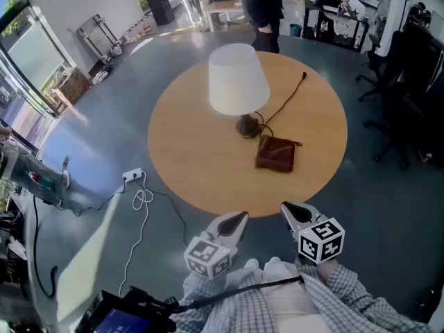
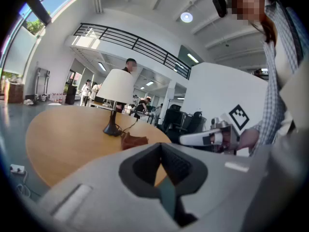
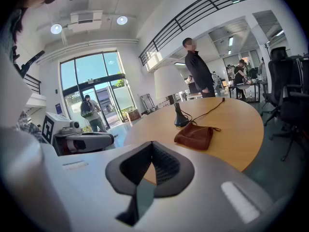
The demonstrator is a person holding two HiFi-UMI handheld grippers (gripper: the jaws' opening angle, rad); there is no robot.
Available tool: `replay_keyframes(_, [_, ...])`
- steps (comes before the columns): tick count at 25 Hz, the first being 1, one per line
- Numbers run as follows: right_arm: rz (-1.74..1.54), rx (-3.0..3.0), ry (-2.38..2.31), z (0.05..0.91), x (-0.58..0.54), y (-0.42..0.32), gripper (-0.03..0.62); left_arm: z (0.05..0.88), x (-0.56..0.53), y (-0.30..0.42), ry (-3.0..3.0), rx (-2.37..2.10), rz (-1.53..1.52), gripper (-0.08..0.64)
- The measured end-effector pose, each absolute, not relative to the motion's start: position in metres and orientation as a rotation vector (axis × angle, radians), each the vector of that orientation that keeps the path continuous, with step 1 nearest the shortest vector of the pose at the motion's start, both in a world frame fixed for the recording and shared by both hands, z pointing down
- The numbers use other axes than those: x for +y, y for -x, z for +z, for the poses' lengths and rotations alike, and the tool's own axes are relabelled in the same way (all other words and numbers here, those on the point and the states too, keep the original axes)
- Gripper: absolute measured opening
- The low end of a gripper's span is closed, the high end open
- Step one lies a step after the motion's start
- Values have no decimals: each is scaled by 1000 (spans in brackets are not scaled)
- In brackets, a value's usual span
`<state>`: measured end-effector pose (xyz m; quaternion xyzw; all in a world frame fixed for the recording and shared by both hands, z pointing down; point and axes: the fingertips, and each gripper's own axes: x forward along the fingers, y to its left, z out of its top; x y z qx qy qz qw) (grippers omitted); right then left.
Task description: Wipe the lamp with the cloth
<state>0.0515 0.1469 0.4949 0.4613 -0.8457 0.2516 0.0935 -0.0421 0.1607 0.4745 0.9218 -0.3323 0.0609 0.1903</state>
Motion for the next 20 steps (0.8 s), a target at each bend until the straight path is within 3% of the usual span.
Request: replay_keyframes(20, [761, -2519, -1355, 496, 157, -57, 5, 475, 170, 33, -2592, -927, 179, 5])
